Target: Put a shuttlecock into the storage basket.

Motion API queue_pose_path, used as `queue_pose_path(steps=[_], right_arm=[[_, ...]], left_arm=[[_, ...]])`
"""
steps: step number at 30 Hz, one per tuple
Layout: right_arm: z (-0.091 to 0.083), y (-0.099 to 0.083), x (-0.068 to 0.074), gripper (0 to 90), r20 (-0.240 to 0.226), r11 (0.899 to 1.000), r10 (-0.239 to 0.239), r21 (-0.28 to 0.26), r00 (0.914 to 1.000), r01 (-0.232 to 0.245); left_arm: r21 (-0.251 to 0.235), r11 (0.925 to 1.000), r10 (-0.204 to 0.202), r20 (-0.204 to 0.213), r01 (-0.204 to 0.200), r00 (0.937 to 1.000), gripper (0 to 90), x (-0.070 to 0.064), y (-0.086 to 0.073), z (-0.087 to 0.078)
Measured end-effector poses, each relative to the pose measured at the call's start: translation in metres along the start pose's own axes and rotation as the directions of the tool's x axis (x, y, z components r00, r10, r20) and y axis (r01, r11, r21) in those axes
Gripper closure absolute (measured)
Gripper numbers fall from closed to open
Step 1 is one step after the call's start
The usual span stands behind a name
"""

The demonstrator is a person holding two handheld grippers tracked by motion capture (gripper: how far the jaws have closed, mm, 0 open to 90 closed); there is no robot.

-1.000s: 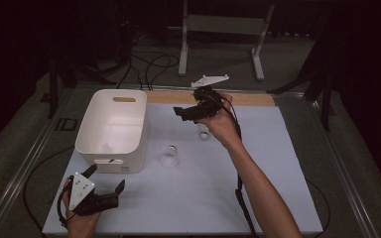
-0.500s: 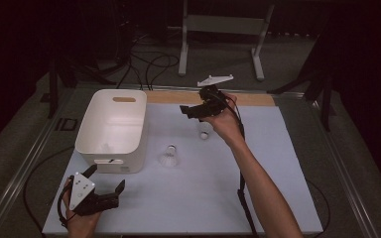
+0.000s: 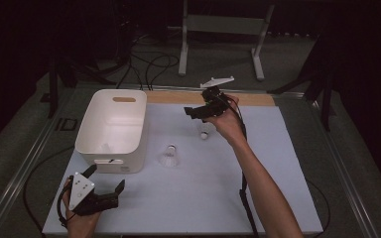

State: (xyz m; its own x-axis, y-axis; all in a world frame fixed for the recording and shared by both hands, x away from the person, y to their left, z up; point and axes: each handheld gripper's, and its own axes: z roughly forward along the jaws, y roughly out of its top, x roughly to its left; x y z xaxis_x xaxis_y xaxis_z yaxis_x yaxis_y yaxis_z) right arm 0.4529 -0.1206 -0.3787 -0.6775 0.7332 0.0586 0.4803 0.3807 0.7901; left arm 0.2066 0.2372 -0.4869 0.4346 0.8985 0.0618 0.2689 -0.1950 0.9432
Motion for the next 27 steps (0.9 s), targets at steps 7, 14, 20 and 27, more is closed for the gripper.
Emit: queue_pose_path(steps=[7,14,20,27], right_arm=[[0.004,-0.004,-0.008,9.6,0.023,1.000,0.005,0.019,0.9997,-0.005],[0.008,-0.007,-0.013,9.7,0.030,1.000,0.008,0.026,0.9995,-0.009],[0.012,-0.010,-0.017,9.7,0.031,0.999,0.009,0.035,0.9995,-0.010],[0.016,-0.017,-0.022,9.7,0.040,0.999,0.020,0.049,0.9990,-0.022]], left_arm=[[-0.001,1.0000,0.000,0.000,0.000,1.0000,0.0,0.000,0.000,0.000],[-0.001,1.0000,0.001,0.000,-0.001,1.0000,0.0,0.001,0.000,0.000],[-0.003,1.0000,-0.002,0.001,0.002,1.0000,0.0,0.000,0.000,0.000],[-0.001,1.0000,0.001,0.001,-0.001,1.0000,0.0,0.000,0.000,0.000]])
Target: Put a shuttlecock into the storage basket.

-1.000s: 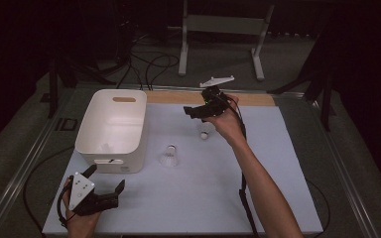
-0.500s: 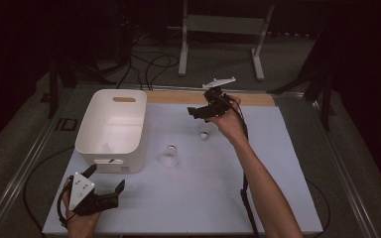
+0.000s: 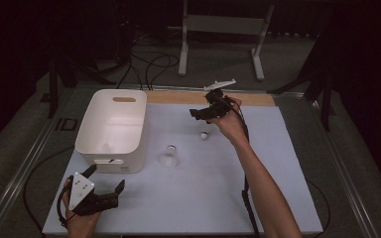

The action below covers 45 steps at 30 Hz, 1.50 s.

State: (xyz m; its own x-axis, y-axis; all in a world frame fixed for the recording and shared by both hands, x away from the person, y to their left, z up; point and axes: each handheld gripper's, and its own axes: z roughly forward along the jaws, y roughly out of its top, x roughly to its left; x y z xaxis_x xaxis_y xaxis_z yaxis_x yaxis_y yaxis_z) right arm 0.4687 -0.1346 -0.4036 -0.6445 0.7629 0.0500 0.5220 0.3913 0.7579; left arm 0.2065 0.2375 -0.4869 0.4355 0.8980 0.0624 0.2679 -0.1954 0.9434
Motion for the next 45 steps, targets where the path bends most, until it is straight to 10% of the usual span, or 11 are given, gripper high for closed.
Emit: queue_pose_path(steps=[45], right_arm=[[0.043,-0.028,-0.028,9.8,0.012,0.991,0.060,0.116,0.9982,-0.061]], left_arm=[[-0.006,1.0000,-0.008,-0.001,0.008,1.0000,0.0,0.000,0.000,-0.001]])
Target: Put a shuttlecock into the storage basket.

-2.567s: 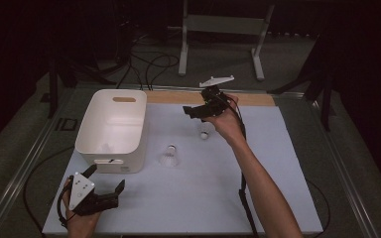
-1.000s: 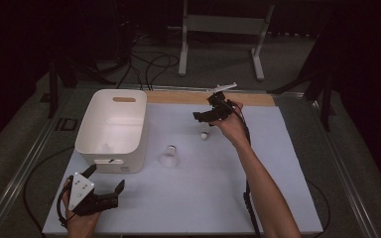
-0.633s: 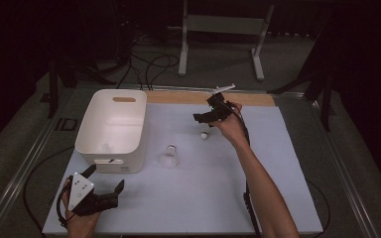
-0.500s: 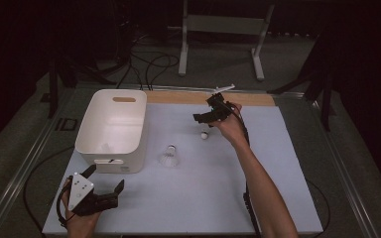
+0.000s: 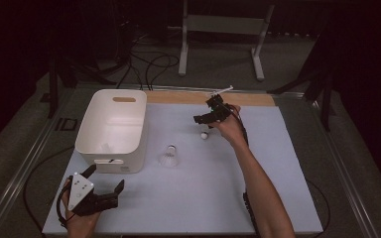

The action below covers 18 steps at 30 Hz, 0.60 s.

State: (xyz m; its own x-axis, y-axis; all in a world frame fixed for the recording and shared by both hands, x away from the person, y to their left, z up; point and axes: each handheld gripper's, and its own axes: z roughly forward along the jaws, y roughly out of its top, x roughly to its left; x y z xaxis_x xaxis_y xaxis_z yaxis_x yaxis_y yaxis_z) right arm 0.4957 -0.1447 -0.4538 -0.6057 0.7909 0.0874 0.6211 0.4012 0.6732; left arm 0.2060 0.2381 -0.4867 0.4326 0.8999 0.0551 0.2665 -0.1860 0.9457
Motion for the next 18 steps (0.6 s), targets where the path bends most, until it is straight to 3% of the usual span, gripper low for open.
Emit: queue_pose_path(steps=[13,18], right_arm=[[0.010,-0.005,-0.003,10.1,-0.011,1.000,0.007,0.030,0.9999,-0.007],[0.012,-0.009,-0.004,15.7,-0.031,0.998,0.015,0.057,0.9994,-0.013]], left_arm=[[-0.002,1.0000,0.000,-0.001,0.000,1.0000,0.0,0.001,0.000,0.000],[0.003,1.0000,0.005,0.002,-0.005,1.0000,0.0,0.000,0.000,0.001]])
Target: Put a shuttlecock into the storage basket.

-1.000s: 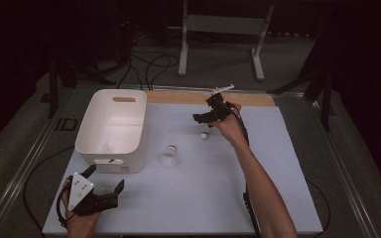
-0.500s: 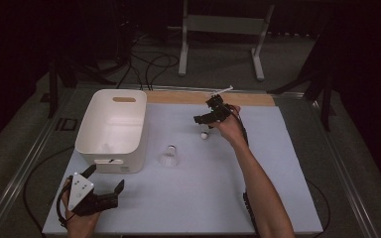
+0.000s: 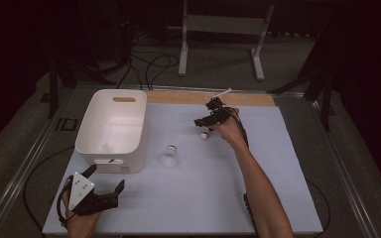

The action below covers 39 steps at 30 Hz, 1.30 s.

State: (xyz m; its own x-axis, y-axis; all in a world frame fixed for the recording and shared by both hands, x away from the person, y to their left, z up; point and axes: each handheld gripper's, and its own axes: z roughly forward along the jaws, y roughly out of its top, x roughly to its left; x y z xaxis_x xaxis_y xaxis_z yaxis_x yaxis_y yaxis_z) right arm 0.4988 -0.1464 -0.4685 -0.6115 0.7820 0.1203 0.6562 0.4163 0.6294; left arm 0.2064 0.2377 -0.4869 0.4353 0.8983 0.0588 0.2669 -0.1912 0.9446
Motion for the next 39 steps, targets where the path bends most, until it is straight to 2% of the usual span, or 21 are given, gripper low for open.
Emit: queue_pose_path(steps=[3,4,13,20,21,22,29,32,39], right_arm=[[-0.001,-0.001,0.000,16.6,0.001,1.000,-0.004,0.007,1.0000,0.004],[-0.002,-0.003,0.000,19.7,-0.008,1.000,-0.007,0.012,0.9999,0.007],[-0.013,-0.010,0.004,26.9,-0.050,1.000,-0.007,0.012,0.9987,0.008],[-0.023,-0.017,0.014,40.8,-0.080,0.999,-0.035,0.023,0.9962,0.037],[-0.026,-0.018,0.018,49.2,-0.073,0.998,-0.055,0.027,0.9958,0.057],[-0.028,-0.019,0.019,52.8,-0.079,0.998,-0.056,0.023,0.9953,0.058],[-0.028,-0.023,0.025,68.1,-0.085,0.996,-0.071,0.048,0.9939,0.075],[-0.026,-0.023,0.028,74.9,-0.077,0.993,-0.088,0.068,0.9931,0.093],[-0.026,-0.022,0.034,88.2,-0.053,0.990,-0.116,0.068,0.9918,0.120]], left_arm=[[-0.001,1.0000,-0.003,-0.002,0.003,1.0000,0.0,0.000,0.000,0.000],[-0.001,1.0000,-0.002,-0.002,0.002,1.0000,0.0,0.000,0.000,0.000],[0.002,1.0000,0.001,-0.002,-0.001,1.0000,0.0,0.000,0.000,0.001],[-0.001,1.0000,0.000,-0.003,0.000,1.0000,0.0,-0.001,0.000,0.001],[0.002,1.0000,0.000,-0.004,0.000,1.0000,0.0,-0.001,0.000,0.001],[0.004,1.0000,-0.001,-0.003,0.001,1.0000,0.0,-0.001,0.000,0.001],[0.004,1.0000,0.000,-0.001,0.000,1.0000,0.0,-0.002,0.000,0.001],[0.002,1.0000,0.000,-0.002,0.000,1.0000,0.0,-0.002,0.000,0.001],[0.001,1.0000,-0.005,-0.004,0.005,1.0000,0.0,-0.001,0.000,0.001]])
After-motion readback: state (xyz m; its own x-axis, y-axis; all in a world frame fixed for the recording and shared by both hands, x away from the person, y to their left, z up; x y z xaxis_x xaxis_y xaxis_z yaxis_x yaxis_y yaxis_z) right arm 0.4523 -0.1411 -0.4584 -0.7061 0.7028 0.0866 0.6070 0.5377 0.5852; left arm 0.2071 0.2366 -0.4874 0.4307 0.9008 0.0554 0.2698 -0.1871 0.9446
